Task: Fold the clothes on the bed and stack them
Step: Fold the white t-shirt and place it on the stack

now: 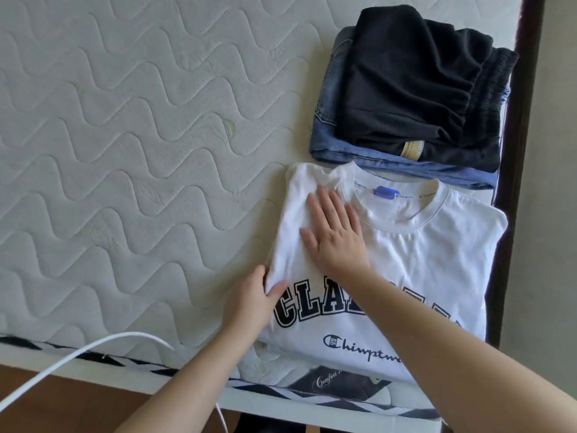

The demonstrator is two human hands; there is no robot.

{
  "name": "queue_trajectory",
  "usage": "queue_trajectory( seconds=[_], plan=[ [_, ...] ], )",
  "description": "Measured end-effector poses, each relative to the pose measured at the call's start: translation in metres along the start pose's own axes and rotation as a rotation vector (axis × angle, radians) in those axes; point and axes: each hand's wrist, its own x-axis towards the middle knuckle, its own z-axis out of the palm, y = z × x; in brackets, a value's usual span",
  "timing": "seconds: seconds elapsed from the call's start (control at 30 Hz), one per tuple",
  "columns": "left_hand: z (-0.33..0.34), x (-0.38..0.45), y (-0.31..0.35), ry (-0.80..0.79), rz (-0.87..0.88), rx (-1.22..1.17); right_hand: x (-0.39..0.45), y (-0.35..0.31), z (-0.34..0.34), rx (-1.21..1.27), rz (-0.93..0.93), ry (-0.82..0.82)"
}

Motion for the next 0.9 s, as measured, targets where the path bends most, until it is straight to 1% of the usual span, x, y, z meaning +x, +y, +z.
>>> queue_trajectory(
  seconds=[0.07, 0.13, 0.2, 0.27, 0.33, 0.37, 0.4, 0.43, 0.47, 0.53, 0.57, 0.63, 0.7, 0.73, 0.9],
  plan=[
    [0.006, -0.007, -0.007, 0.044, -0.015, 0.019, 0.007, 0.005, 0.008, -0.043, 0.032, -0.050],
    [0.008, -0.009, -0.008, 0.062, -0.033, 0.021, 0.017, 0.004, 0.009, -0.062, 0.059, -0.065],
    [0.008, -0.009, -0.011, 0.036, -0.032, 0.120, 0.018, 0.004, 0.002, -0.015, 0.055, -0.082],
    [0.004, -0.013, -0.014, 0.036, 0.016, 0.265, 0.008, 0.010, -0.009, 0.014, 0.011, -0.041],
    [0.000, -0.018, -0.017, 0.176, 0.214, 0.363, -0.013, 0.022, -0.022, -0.002, -0.005, 0.047],
    [-0.002, -0.020, -0.016, 0.297, 0.297, 0.389, -0.026, 0.030, -0.027, -0.013, 0.022, 0.088],
    [-0.002, -0.018, -0.013, 0.424, 0.366, 0.387, -0.039, 0.039, -0.031, -0.020, 0.070, 0.123],
    [-0.003, -0.013, -0.006, 0.501, 0.424, 0.367, -0.052, 0.048, -0.034, -0.027, 0.135, 0.150],
    [-0.001, -0.005, 0.004, 0.525, 0.494, 0.367, -0.063, 0.057, -0.036, -0.034, 0.209, 0.167],
    [0.007, 0.013, 0.034, 0.492, 0.644, 0.417, -0.077, 0.073, -0.035, -0.044, 0.362, 0.168],
    [0.014, 0.021, 0.052, 0.444, 0.689, 0.447, -0.079, 0.080, -0.032, -0.045, 0.426, 0.148],
    [0.031, 0.034, 0.082, 0.315, 0.703, 0.502, -0.080, 0.090, -0.023, -0.030, 0.489, 0.075],
    [0.046, 0.047, 0.092, 0.219, 0.661, 0.612, -0.078, 0.098, -0.010, -0.037, 0.479, 0.010],
    [0.053, 0.054, 0.088, 0.200, 0.646, 0.675, -0.078, 0.101, -0.005, -0.049, 0.469, -0.001],
    [0.064, 0.068, 0.080, 0.249, 0.630, 0.727, -0.072, 0.110, 0.001, -0.056, 0.425, 0.009]
  ],
)
